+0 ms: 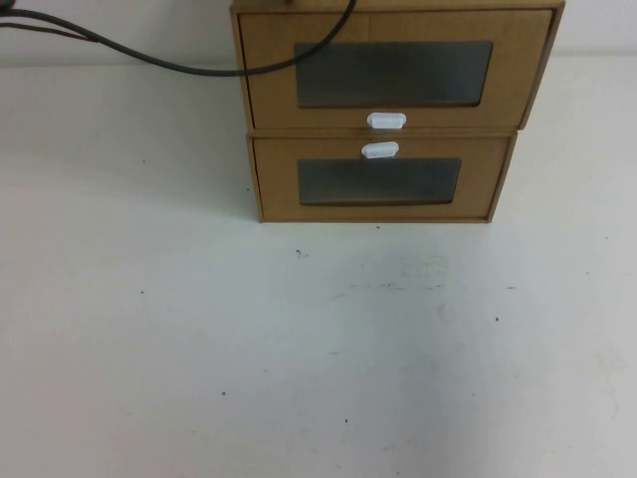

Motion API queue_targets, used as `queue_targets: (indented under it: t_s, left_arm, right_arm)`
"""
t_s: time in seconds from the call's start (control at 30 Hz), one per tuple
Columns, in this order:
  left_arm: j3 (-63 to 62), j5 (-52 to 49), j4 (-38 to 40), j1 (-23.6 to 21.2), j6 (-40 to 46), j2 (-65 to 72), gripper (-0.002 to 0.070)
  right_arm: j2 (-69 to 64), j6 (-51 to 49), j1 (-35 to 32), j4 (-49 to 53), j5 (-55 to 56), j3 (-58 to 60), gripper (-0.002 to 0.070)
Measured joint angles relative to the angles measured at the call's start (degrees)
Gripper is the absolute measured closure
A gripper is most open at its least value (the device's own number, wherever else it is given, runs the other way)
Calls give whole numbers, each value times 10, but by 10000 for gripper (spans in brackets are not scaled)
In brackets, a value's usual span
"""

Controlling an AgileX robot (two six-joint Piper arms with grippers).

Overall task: Open the shoe box
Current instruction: 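Pull the top drawer of the cardboard box fully open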

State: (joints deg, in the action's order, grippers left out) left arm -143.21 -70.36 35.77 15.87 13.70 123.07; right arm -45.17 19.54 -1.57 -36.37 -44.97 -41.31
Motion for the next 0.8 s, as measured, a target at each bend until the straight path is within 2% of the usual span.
queue_targets:
  t_s: [0.17,0.23,0.33,0.57,0.7,0.8]
  left_arm:
    - [0,0,1,-1,2,0,680]
    - [0,-4,4,-5,3,0,680]
    - [0,-8,8,-10,3,0,680]
    - [0,-9,13,-17,4,0,680]
    - [0,-9,16,-19,4,0,680]
    - [0,-9,18,-20,4,1,680]
  right_arm:
    - [-80,26,43,16,-23,-73,695]
    - [-115,27,85,42,-23,-92,695]
    - [-175,-4,186,119,-12,-124,695]
    - [-313,-186,414,497,31,-188,695]
    - [-340,-296,492,720,78,-188,695]
    - [-346,-421,527,939,103,-179,695]
